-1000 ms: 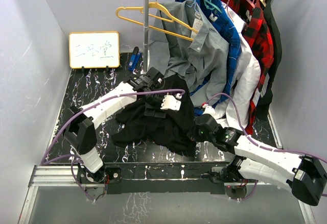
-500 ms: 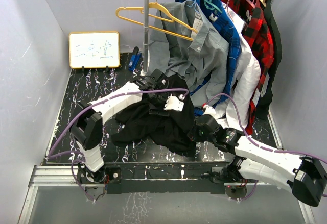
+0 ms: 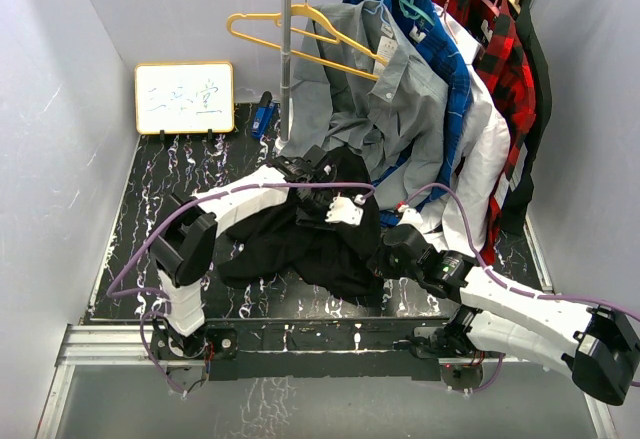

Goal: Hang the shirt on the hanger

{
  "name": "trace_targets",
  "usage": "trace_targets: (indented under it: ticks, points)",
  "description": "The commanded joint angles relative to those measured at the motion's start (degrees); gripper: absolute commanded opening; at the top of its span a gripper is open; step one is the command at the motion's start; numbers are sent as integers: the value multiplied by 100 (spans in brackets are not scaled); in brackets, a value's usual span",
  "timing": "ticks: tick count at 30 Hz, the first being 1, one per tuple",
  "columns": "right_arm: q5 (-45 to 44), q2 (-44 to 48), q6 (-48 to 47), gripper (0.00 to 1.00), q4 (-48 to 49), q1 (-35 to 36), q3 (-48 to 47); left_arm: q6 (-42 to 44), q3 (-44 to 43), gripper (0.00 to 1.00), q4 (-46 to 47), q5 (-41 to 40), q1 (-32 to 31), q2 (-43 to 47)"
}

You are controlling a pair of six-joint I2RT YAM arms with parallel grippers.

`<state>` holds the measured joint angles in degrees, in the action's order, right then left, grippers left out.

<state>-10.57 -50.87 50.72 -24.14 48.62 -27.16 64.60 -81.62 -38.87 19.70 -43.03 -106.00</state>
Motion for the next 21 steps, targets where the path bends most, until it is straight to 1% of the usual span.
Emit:
trace_targets:
  ticks: [1,5,7,9,10,16,21]
  points:
    - [-56,38,7,0,243,-45,79,62,-150,38,33,-8,-22,-109]
    - [-38,8,-20,0,266,-61,79,60,-182,27,124,-77,-17,-218]
    - [-31,-6,-28,0,277,-63,79,36,-254,17,80,-104,-22,-298]
    - [-12,-10,-44,0,271,-72,70,5,-372,1,8,-120,-22,-375]
    - [-14,-10,-45,0,275,-79,70,-23,-431,0,-19,-127,-22,-391]
    - [9,-15,-53,0,264,-90,37,-39,-501,0,26,-216,-22,-165]
    - [79,-10,-80,0,214,-90,-23,-38,-535,0,-248,-327,-22,189]
